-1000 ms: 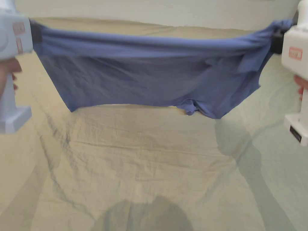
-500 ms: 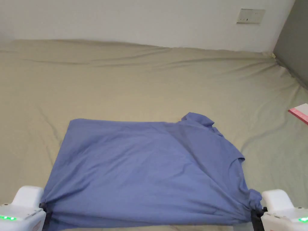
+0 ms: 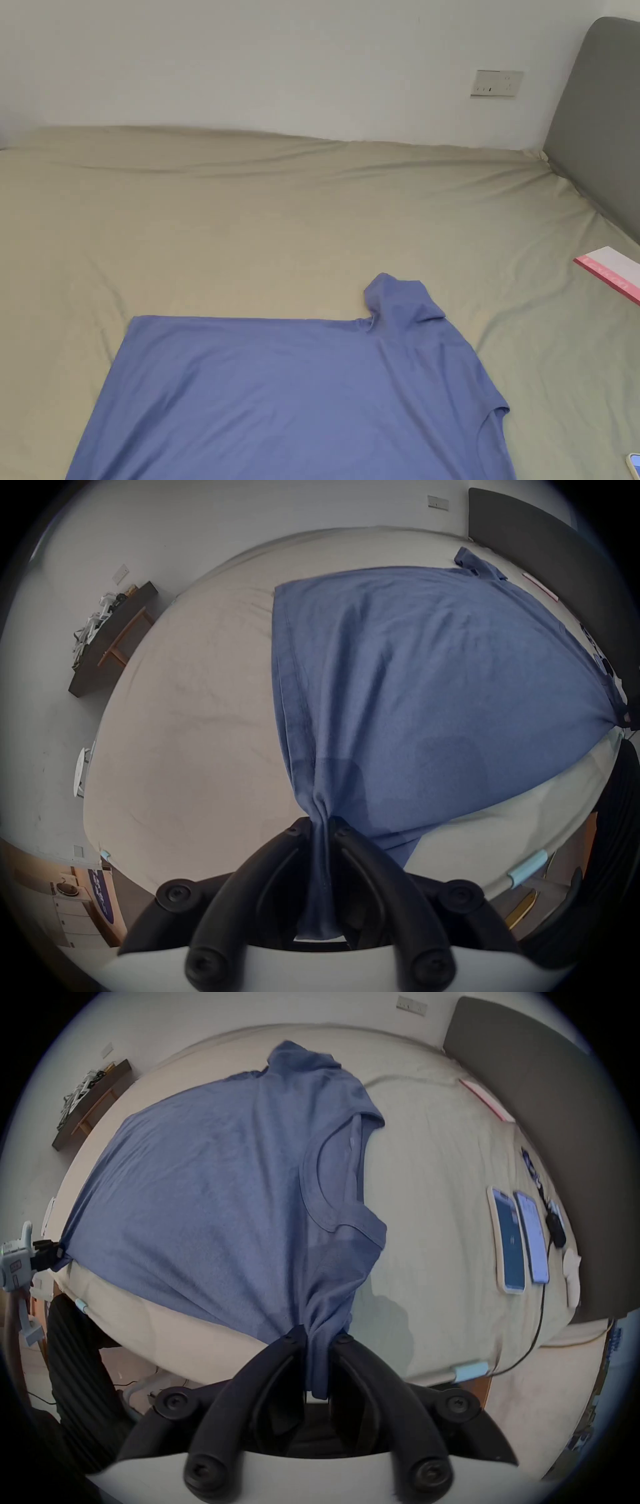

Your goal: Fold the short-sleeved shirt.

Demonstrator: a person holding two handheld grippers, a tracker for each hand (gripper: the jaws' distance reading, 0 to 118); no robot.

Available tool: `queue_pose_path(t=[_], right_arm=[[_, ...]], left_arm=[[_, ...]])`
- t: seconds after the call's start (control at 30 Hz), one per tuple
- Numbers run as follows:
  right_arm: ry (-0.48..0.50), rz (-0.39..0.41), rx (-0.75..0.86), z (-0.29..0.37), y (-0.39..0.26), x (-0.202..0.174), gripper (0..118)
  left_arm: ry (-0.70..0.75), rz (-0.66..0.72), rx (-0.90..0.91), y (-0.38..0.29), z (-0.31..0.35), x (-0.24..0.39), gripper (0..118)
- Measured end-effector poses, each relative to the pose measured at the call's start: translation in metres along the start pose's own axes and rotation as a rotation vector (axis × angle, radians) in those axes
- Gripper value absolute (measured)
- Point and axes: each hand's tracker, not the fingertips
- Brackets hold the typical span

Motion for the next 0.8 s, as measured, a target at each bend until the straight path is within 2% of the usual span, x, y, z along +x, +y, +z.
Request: queue_pose_path(t=[0.13, 0.17, 0.2, 0.23, 0.27, 0.3, 0.33, 0.37, 0.4, 0.53, 0.67, 0.8], right_arm=[[0.007, -0.015, -0.001, -0.011, -0.008, -0.001, 14], [0.004, -0.013, 0.019, -0.012, -0.008, -0.002, 18], [-0.001, -0.004, 0.032, -0.010, -0.006, -0.002, 27], [-0.019, 0.008, 0.045, -0.005, -0.002, -0.004, 45], [-0.036, 0.018, 0.082, 0.000, 0.002, -0.003, 81], [-0.059, 0.029, 0.126, 0.007, 0.007, -0.003, 100], [-0.055, 0.025, 0.178, 0.017, 0.013, -0.002, 105], [-0.073, 0.022, 0.230, 0.031, 0.022, -0.002, 105], [-0.079, 0.024, 0.292, 0.046, 0.031, -0.002, 105], [-0.113, 0.046, 0.616, 0.117, 0.070, -0.017, 105], [-0.143, 0.114, 0.909, 0.185, 0.099, -0.051, 105], [-0.183, 0.156, 1.085, 0.229, 0.115, -0.089, 105]], left_arm=[[-0.005, 0.011, -0.006, -0.003, -0.007, 0.003, 8], [-0.001, 0.020, -0.001, -0.001, -0.007, 0.004, 9], [-0.002, 0.030, 0.006, 0.002, -0.006, 0.004, 15], [-0.015, 0.061, 0.038, 0.006, -0.003, 0.005, 30], [-0.032, 0.100, 0.088, 0.010, 0.002, 0.005, 54], [-0.051, 0.118, 0.121, 0.015, 0.008, 0.005, 73], [-0.067, 0.132, 0.155, 0.022, 0.015, 0.006, 88], [-0.064, 0.140, 0.194, 0.032, 0.025, 0.007, 98], [-0.059, 0.140, 0.241, 0.040, 0.035, 0.008, 99], [-0.057, 0.187, 0.492, 0.086, 0.087, 0.011, 102], [-0.051, 0.240, 0.805, 0.124, 0.159, 0.021, 102], [0.080, 0.187, 1.055, 0.149, 0.216, 0.042, 102]])
